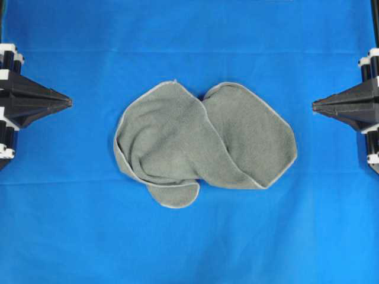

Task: Fold a large towel.
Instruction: 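Reach both grippers to opposite edges of the grey towel and grasp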

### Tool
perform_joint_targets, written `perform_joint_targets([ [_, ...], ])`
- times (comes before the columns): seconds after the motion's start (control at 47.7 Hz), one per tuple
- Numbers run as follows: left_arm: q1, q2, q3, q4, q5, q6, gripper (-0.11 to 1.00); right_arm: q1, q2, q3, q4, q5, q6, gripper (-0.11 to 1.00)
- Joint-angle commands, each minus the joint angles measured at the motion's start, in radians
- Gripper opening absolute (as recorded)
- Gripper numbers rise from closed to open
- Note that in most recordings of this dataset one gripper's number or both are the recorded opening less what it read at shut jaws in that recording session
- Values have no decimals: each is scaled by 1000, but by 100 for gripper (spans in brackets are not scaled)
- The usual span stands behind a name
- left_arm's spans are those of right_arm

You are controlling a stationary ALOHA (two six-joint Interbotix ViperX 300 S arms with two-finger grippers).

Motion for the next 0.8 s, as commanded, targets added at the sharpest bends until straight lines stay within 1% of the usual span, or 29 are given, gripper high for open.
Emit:
perform_joint_targets([
  [0.0, 2, 49, -35, -28, -18, 0, 0, -3, 5, -25, 5, -2, 2, 0],
  [0.084, 11, 98, -55, -28, -20, 9, 0, -3, 18, -46, 5, 58, 12, 0],
  [0.168, 25, 152, -67, -28, -28, 6, 0, -3, 34, -75, 5, 160, 26, 0],
  [0.189, 28, 167, -71, -28, -31, 5, 0, -3, 41, -84, 6, 201, 35, 0],
  [0.272, 51, 229, -78, -31, -46, -5, 0, -3, 61, -104, 9, 302, 69, 0],
  [0.314, 67, 270, -87, -32, -46, -6, 0, -3, 72, -107, 11, 344, 94, 0],
  [0.44, 84, 373, -124, -32, -46, -8, 0, -6, 112, -101, 11, 453, 184, 0],
  [0.587, 120, 503, -176, -32, -46, -8, 1, -6, 189, -95, 11, 520, 282, 0],
  [0.629, 133, 535, -186, -32, -46, -6, 5, -8, 216, -94, 9, 538, 310, 1],
  [0.65, 143, 552, -190, -32, -46, -8, 9, -8, 239, -94, 8, 554, 331, 1],
  [0.713, 172, 600, -201, -32, -48, -8, 24, -15, 288, -94, 6, 586, 370, 1],
  [0.734, 186, 624, -206, -32, -52, -8, 31, -20, 305, -94, 6, 597, 382, 3],
  [0.776, 202, 660, -215, -32, -55, -8, 44, -29, 337, -94, 6, 618, 405, 10],
])
